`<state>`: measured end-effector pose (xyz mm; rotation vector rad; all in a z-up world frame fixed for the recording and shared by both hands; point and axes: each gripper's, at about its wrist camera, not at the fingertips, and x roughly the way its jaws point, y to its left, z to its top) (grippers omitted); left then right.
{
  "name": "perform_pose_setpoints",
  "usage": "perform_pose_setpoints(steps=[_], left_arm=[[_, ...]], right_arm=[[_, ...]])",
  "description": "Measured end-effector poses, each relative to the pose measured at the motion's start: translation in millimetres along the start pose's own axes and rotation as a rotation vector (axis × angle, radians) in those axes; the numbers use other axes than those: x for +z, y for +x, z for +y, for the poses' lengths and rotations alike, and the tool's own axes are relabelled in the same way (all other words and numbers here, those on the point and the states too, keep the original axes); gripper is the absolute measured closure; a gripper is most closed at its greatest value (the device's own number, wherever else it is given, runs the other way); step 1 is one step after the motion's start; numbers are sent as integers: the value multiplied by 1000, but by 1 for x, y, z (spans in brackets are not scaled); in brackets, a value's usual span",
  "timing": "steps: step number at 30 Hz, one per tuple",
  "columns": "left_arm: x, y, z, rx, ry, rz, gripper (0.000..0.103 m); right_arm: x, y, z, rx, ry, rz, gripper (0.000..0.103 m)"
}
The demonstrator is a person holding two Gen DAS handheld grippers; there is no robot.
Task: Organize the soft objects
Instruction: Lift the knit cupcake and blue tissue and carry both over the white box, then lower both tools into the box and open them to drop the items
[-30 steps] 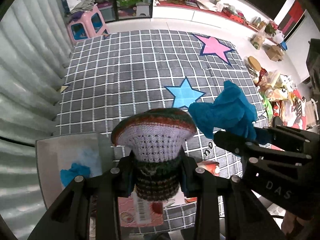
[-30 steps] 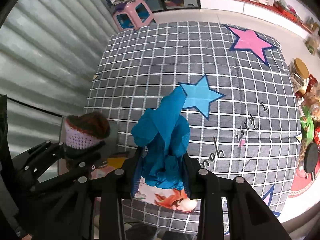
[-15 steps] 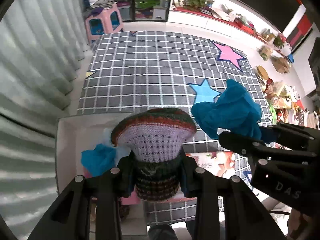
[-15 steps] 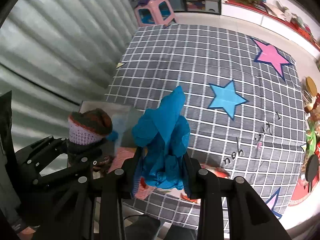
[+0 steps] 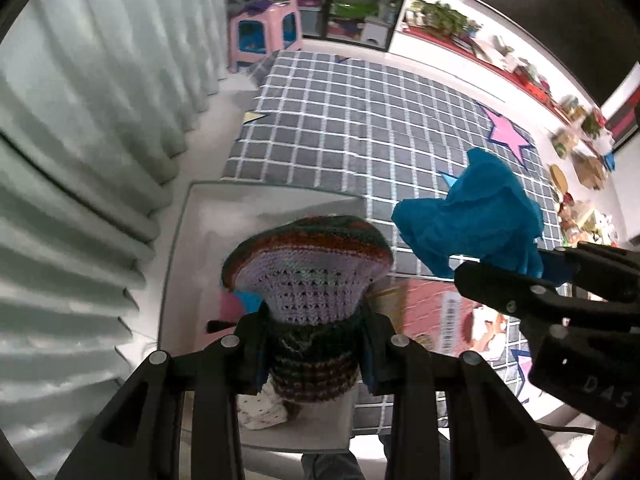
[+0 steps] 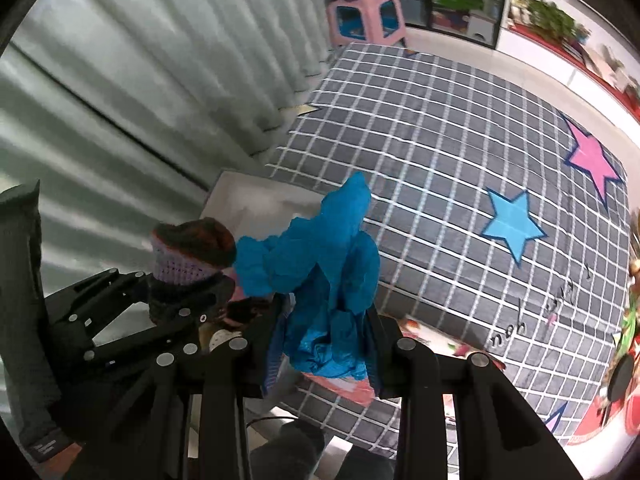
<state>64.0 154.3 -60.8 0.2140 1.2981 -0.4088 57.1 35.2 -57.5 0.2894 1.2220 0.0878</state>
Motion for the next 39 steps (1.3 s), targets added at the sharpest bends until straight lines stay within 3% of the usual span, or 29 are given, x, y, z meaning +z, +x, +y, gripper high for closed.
perform_pose_setpoints(steps=[16, 39], left_arm=[[-30, 20, 68, 59, -148, 65, 65], [-27, 49, 79, 66, -187, 118, 65]], right_arm=[[15, 43, 57, 13, -144, 79, 67], [26, 75, 70, -4, -182, 158, 67]])
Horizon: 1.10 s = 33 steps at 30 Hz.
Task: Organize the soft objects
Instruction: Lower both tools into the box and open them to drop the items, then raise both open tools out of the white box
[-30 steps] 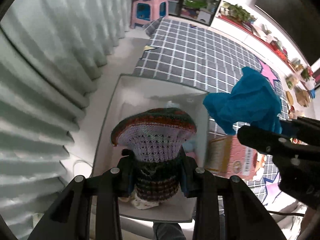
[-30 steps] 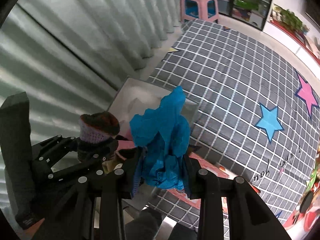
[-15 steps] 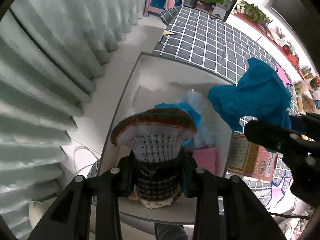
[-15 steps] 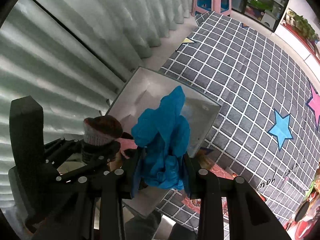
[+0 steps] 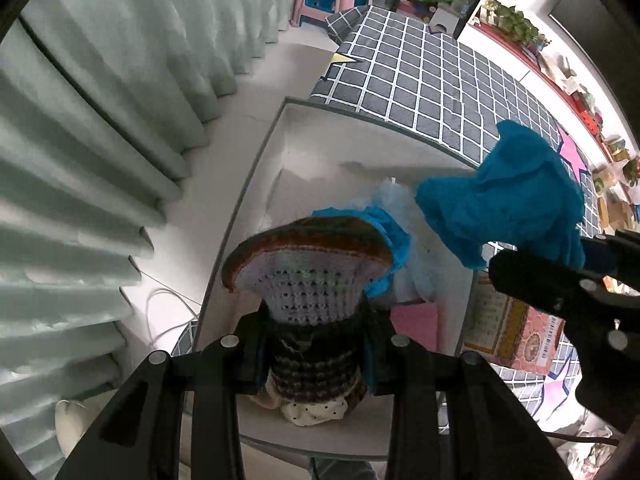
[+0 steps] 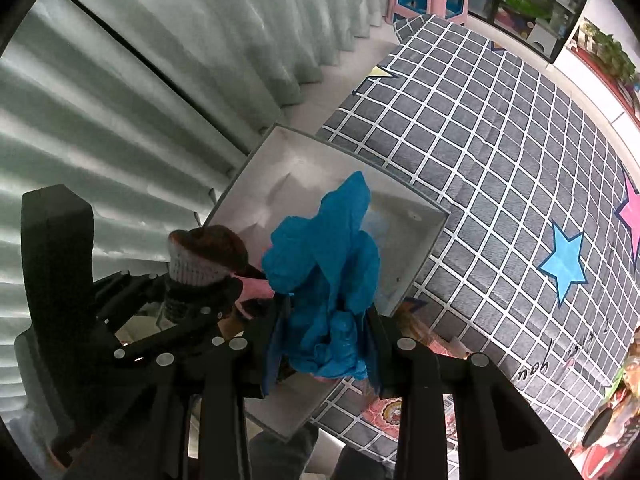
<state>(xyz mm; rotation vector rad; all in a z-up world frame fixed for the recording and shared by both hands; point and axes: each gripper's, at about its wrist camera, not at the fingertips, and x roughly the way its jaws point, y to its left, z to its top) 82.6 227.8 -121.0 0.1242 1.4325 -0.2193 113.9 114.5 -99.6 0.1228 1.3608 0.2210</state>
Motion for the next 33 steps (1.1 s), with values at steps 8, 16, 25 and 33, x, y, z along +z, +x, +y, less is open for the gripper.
perform_pose_setpoints(steps=[8, 16, 25, 33], left_arm=[[0, 5, 1, 5, 0, 16, 65], [0, 1, 1, -43, -10, 3, 35], [-3, -10, -8, 26, 47, -18, 22], [-6, -15, -3, -14, 6, 8, 21]], right_arm=[[4, 7, 0, 5, 8, 16, 67], [8, 11, -1, 20, 3, 25, 60], [8, 0, -6, 24, 9, -1, 13], [0, -11, -9, 11, 18, -13, 0]])
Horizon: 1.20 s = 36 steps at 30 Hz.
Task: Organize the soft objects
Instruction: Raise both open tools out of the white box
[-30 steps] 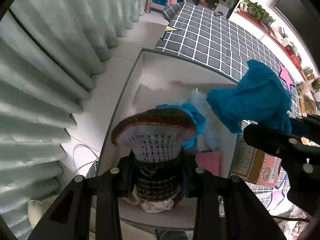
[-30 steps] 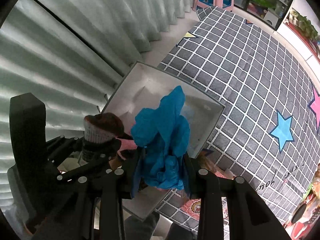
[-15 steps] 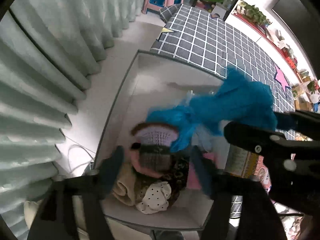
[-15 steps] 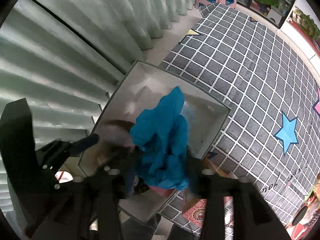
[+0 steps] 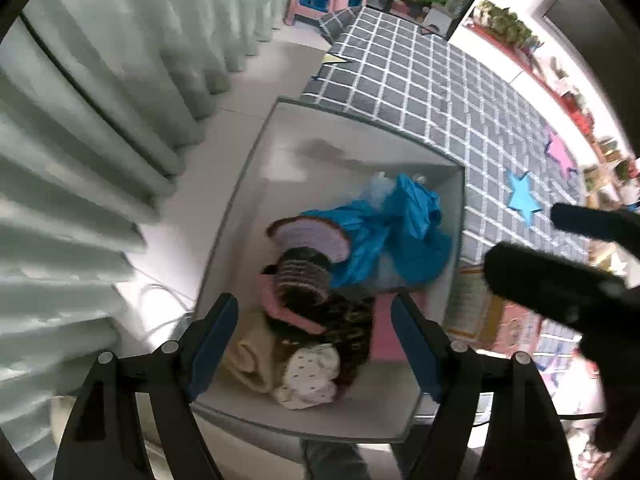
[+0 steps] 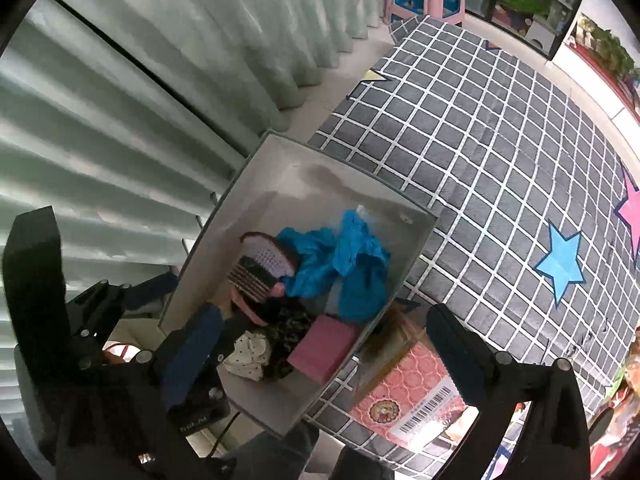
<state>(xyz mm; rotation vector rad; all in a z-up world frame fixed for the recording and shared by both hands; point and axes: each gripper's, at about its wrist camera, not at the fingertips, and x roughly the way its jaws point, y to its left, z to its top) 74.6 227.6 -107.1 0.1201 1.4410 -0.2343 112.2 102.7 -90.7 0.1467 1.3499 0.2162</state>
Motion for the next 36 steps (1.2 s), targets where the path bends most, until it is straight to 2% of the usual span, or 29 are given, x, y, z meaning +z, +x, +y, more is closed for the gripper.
perform_pose_setpoints(steps=[9, 12, 36], left_arm=[[-19, -9, 4, 75, 15, -21, 21], [-22, -17, 5, 87, 30, -57, 21], [-35, -29, 7, 83, 67, -70, 21]], right_arm=[[-10, -8, 9, -67, -36, -4, 0], [-13, -9, 12, -79, -44, -8, 0], [-29, -20, 31, -113, -59, -43, 0]])
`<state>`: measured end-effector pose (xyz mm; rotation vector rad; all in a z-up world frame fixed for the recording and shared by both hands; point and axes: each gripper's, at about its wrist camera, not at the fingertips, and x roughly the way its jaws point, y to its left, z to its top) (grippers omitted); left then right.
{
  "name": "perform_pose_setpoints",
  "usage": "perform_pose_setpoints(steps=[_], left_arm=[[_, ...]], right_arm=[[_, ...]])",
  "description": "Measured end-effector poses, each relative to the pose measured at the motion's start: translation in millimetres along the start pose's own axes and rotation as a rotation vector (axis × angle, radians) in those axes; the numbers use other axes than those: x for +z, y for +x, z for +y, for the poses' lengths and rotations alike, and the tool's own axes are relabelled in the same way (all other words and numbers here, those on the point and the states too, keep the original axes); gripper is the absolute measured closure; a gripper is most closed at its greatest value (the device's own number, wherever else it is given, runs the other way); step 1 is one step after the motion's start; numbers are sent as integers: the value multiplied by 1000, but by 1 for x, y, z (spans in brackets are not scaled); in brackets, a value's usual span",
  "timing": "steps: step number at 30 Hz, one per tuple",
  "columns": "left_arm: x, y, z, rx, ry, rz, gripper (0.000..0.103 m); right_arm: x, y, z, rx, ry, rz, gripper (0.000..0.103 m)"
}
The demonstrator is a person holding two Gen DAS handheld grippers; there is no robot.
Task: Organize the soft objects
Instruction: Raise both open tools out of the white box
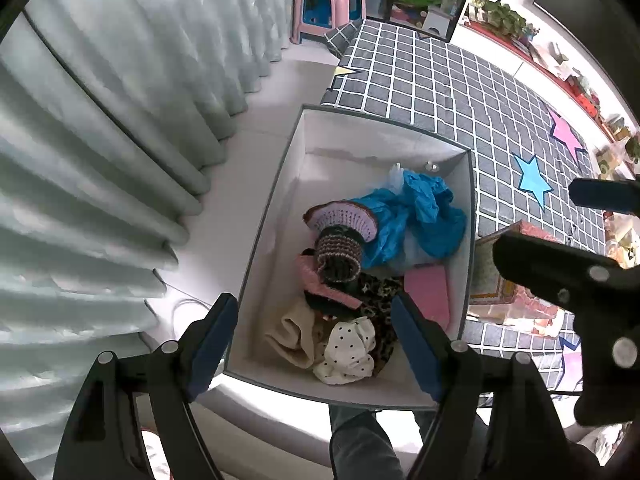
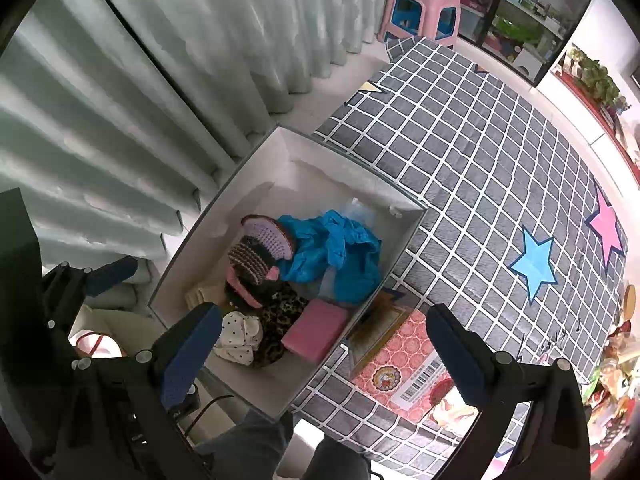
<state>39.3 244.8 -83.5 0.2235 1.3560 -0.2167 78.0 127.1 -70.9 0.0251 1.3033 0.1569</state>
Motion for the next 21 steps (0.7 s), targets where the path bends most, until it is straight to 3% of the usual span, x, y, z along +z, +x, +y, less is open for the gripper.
perform_pose_setpoints(steps=[18, 21], left_arm=[[-14, 22, 10, -37, 2, 61, 21], [-17, 15, 15, -77, -21, 11, 21]], right_arm=[[-8, 4, 9, -37, 15, -1, 0], [-11, 7, 10, -35, 19, 8, 0]])
